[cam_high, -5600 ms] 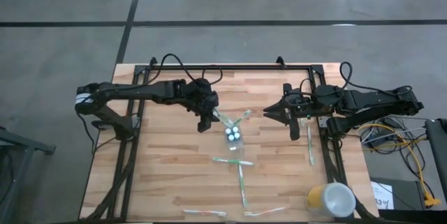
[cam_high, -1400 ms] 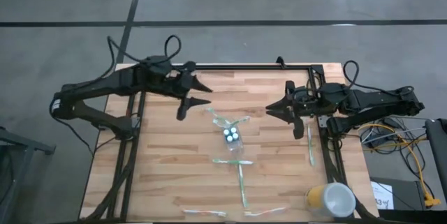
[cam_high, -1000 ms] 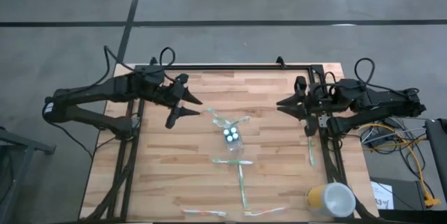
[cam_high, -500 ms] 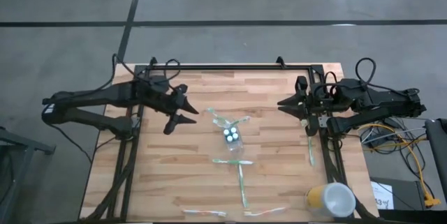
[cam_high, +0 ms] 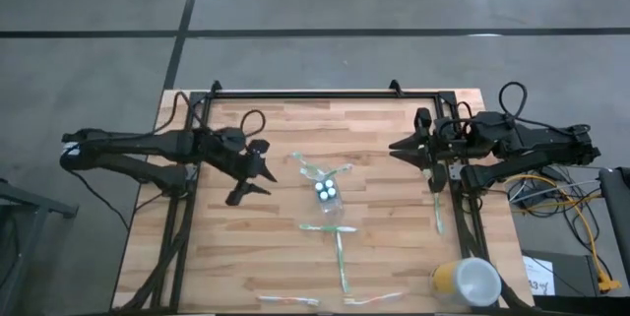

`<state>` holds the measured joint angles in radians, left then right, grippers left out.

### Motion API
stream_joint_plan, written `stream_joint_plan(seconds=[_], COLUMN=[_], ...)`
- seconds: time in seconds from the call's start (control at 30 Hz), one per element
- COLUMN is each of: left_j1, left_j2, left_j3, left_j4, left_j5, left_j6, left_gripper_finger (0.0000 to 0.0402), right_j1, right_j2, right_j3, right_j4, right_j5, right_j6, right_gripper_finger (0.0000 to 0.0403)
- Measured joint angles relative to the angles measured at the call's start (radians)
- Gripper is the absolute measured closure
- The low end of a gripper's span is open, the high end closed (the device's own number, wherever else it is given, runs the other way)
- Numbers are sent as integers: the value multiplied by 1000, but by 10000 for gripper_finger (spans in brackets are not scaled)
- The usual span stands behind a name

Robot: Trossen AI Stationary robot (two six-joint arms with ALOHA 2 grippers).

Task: Pick & Place toothbrushing station
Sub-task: Put the white green toothbrush into the back side of the transparent organizer

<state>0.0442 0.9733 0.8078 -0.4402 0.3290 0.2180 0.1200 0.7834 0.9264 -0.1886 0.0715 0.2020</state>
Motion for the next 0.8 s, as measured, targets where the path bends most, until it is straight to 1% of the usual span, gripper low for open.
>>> stream_joint_plan(seconds=[0.1,0.17,0.33,0.5,0.6,0.73,0.8], left_j1=[-38,-64,-132,-172,-186,-204,-210], left_j2=[0,0,0,2,8,29,46], left_j3=[-30,-53,-130,-225,-289,-340,-343], left_j4=[62,125,338,436,508,663,688], left_j5=[-134,-189,-194,-254,-271,-297,-322], left_j6=[19,22,-24,-135,-172,-164,-140], left_gripper_finger=[229,229,229,229,229,229,229], right_j1=[0,0,0,0,0,0,0], right_j2=[12,19,31,31,30,30,30], right_j3=[0,0,0,0,0,0,0], right_j4=[0,-1,-5,-30,-44,-44,-43], right_j5=[3,3,6,6,7,7,7], right_j6=[0,0,-4,-6,-5,-26,-45], right_gripper_finger=[335,335,335,335,335,335,335])
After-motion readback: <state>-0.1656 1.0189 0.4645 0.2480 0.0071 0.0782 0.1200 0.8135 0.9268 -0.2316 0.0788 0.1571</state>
